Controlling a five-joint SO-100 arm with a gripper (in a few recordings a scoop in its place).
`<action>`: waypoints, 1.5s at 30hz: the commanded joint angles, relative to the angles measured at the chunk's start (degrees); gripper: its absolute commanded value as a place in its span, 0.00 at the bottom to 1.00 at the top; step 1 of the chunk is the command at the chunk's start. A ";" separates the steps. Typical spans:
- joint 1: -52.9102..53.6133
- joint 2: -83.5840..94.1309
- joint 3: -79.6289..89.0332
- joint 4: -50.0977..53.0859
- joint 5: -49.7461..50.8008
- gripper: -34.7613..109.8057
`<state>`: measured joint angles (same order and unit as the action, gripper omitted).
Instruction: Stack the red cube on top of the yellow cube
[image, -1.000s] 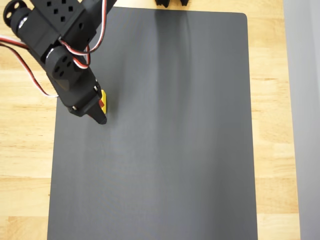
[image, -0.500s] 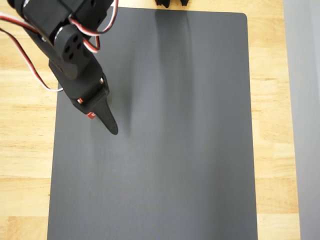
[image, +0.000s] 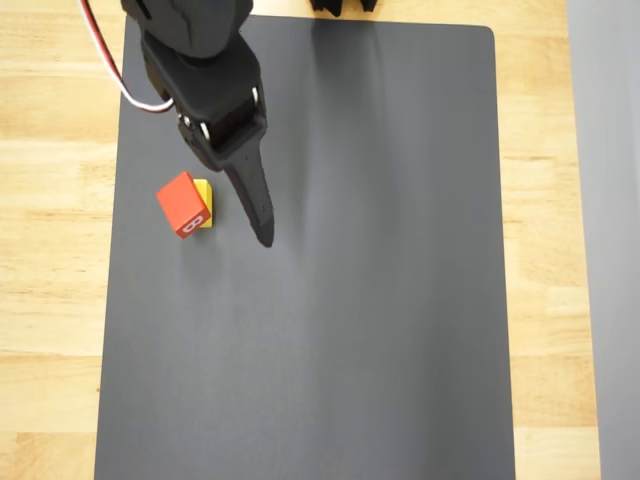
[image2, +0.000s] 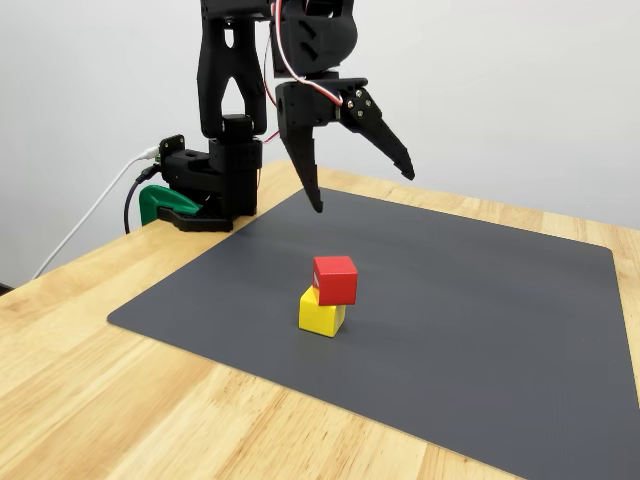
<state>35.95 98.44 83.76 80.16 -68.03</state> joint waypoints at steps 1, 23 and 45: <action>-1.14 5.89 3.25 -1.49 11.43 0.50; -21.01 44.65 23.20 -19.07 50.19 0.24; -27.16 79.37 60.03 -7.65 58.97 0.24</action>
<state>8.00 175.17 141.50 71.54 -8.17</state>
